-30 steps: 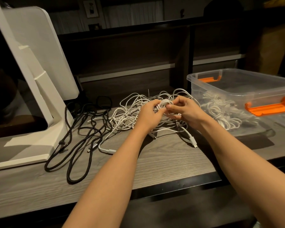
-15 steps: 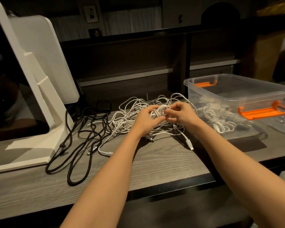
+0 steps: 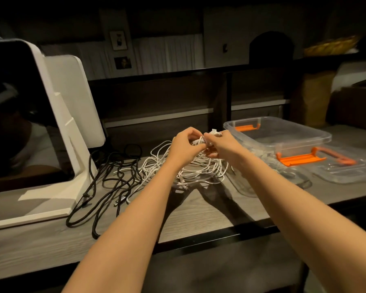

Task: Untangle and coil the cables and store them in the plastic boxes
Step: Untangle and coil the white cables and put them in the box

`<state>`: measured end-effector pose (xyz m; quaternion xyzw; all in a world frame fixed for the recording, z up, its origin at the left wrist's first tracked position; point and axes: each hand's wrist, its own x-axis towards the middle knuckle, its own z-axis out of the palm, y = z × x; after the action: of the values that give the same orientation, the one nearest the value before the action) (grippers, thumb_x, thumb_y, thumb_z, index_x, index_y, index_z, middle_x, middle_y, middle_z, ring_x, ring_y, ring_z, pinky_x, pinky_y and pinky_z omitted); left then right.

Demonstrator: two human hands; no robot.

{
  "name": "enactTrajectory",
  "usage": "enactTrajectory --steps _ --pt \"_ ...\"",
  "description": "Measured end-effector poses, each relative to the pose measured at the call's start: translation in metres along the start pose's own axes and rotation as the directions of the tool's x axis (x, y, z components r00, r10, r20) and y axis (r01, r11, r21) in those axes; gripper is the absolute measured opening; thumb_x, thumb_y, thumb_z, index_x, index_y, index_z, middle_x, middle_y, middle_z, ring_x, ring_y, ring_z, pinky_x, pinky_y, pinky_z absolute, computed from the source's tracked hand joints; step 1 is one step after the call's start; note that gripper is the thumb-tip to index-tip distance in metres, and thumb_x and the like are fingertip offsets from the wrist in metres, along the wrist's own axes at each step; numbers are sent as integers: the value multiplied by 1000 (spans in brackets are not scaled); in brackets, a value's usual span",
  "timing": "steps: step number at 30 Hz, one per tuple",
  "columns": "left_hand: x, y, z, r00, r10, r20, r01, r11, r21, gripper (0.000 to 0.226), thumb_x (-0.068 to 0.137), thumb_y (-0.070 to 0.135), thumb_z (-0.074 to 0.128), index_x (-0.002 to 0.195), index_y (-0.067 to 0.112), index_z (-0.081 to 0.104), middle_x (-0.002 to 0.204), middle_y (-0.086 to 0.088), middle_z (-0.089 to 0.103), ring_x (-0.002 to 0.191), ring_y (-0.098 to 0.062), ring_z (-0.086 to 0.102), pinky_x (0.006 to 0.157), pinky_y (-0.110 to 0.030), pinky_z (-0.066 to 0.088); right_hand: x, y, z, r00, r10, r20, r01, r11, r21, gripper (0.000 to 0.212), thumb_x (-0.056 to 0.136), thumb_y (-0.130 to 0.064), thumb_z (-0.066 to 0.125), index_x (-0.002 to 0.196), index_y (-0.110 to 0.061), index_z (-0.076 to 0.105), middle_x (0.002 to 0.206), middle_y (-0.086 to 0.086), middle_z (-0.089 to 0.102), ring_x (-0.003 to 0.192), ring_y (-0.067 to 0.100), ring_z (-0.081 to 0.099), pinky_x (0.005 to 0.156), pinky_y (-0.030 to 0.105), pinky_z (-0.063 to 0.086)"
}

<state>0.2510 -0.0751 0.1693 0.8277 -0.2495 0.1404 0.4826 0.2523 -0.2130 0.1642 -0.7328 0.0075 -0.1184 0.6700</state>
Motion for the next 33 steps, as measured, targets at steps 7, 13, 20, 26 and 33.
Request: enactTrajectory --steps 7,13,20,26,33 --pt "8 48 12 997 40 71 -38 999 -29 26 86 16 71 110 17 62 100 2 65 96 -16 63 83 -33 54 -6 -42 -35 989 -3 -147 -7 998 -66 41 91 -20 55 125 -1 42 109 20 60 83 24 68 64 37 60" --pt "17 71 40 983 82 163 -78 996 -33 47 92 19 65 137 13 54 132 -5 60 117 -18 55 102 -34 45 -9 -56 -80 949 78 -306 -68 997 44 50 90 -15 60 131 0 36 115 23 57 96 31 63 58 36 59" --pt "32 69 68 986 15 167 -21 999 35 25 96 15 56 118 12 67 121 -7 65 113 -20 58 94 -30 46 6 -38 -122 940 -108 -324 -49 896 -441 46 94 -10 55 136 -6 38 123 17 53 97 25 53 60 26 42" --pt "41 59 79 991 -9 132 13 999 -32 18 96 10 51 100 14 68 89 2 69 81 -19 61 84 -40 53 25 -30 -129 965 173 -195 -249 396 -884 38 87 -15 54 125 -7 50 98 11 54 100 35 52 92 50 43" --pt "44 57 81 989 -13 146 25 997 -77 17 97 8 51 97 13 67 90 -1 67 80 -18 59 79 -38 53 28 -31 -135 935 272 -229 -291 212 -933 28 84 -32 66 107 -18 56 112 5 58 117 33 54 105 48 41"
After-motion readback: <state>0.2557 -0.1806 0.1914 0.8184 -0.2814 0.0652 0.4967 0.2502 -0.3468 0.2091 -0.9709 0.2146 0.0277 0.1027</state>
